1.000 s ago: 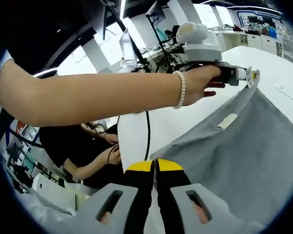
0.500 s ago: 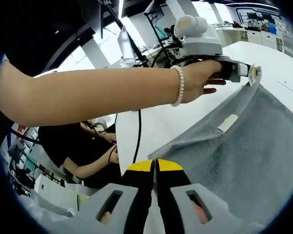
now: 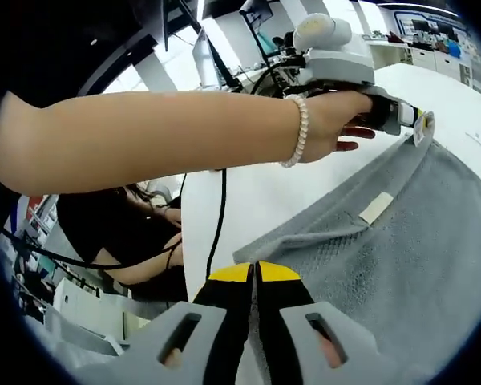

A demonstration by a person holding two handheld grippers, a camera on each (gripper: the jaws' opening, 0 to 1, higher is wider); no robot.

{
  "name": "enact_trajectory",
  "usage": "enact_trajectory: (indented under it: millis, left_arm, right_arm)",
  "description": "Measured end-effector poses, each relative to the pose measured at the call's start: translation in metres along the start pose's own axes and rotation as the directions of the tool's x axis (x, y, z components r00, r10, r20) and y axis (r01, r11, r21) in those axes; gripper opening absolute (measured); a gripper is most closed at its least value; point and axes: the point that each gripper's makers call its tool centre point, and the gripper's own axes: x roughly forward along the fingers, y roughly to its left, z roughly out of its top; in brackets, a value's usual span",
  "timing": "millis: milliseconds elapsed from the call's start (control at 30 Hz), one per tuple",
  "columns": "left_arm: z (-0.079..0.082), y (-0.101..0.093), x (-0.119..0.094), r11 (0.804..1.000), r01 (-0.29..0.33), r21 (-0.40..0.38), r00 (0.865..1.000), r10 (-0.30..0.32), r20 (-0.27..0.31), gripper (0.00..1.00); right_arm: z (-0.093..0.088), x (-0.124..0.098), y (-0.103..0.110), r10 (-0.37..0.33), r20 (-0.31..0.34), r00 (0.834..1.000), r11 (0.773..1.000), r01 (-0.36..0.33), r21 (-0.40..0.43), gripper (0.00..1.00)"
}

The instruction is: Fold the towel on the table until its edges align and the towel forms a compact rectangular stack.

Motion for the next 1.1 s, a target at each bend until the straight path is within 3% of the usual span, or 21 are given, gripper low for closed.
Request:
enact_trajectory:
  millis: [333, 700, 1100]
  left_arm:
    - [-0.002, 0.01, -0.003, 1.0, -0.017, -0.009, 1.0, 0.017, -0.003, 0.06]
    - [0.01, 0.018, -0.016, 0.999, -0.042, -0.034, 0.999, 0.043, 0.028, 0.06]
    - [0.017, 0.0, -0.049, 0.997, -0.03, -0.066, 0.997, 0.034, 0.069, 0.06]
  right_arm:
    - [0.005, 0.009, 0.006, 0.016, 0.015, 1.0, 0.999, -0.016, -0.032, 0.0]
    - [0.01, 0.008, 0.01, 0.029, 0.054, 0.998, 0.999, -0.027, -0.042, 0.01]
    - [0.024, -0.005, 0.013, 0.022, 0.105, 0.994, 0.998, -0.016, -0.057, 0.01]
